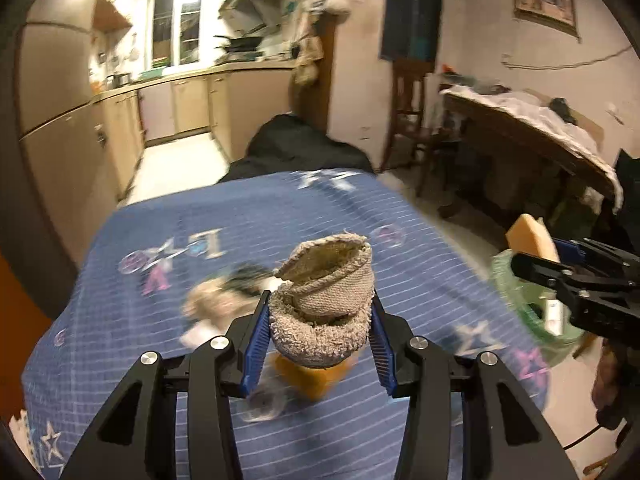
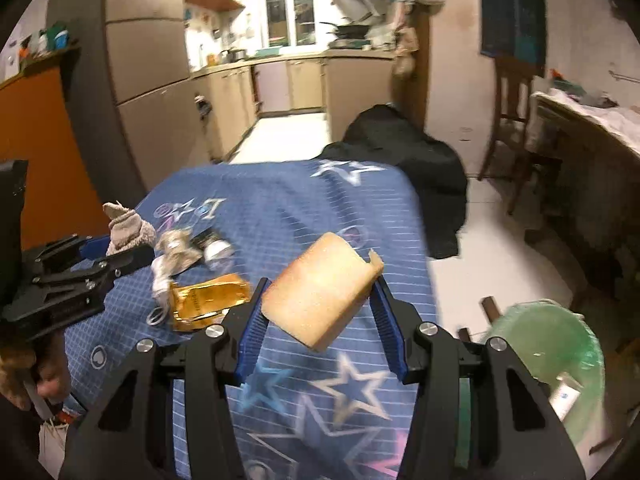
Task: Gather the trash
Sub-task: 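Carry the beige sock and yellow sponge over the green trash bin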
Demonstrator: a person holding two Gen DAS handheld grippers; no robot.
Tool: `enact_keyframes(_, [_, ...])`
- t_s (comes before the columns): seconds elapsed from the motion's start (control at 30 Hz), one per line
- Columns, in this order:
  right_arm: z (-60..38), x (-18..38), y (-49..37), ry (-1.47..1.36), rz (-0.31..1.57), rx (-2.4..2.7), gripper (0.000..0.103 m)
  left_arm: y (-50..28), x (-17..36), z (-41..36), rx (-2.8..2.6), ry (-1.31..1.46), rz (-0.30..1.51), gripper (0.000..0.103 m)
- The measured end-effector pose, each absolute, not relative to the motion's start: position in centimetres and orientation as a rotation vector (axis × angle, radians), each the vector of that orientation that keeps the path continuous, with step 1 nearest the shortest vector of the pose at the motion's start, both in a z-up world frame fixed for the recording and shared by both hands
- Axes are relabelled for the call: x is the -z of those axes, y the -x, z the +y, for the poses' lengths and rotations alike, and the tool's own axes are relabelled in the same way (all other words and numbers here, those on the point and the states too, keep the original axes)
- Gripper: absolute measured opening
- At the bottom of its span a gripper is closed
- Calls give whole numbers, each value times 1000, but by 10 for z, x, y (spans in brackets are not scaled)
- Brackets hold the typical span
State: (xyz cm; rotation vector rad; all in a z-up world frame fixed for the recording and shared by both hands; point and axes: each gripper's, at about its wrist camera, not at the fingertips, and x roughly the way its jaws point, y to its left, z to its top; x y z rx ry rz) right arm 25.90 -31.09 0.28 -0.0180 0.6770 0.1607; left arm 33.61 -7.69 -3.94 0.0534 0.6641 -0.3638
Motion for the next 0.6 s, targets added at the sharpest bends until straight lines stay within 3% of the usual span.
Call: enact_keyframes(0.6, [-465,-48,-216,-73,674,123,48,-317,-22,-301,609,-149,660,46])
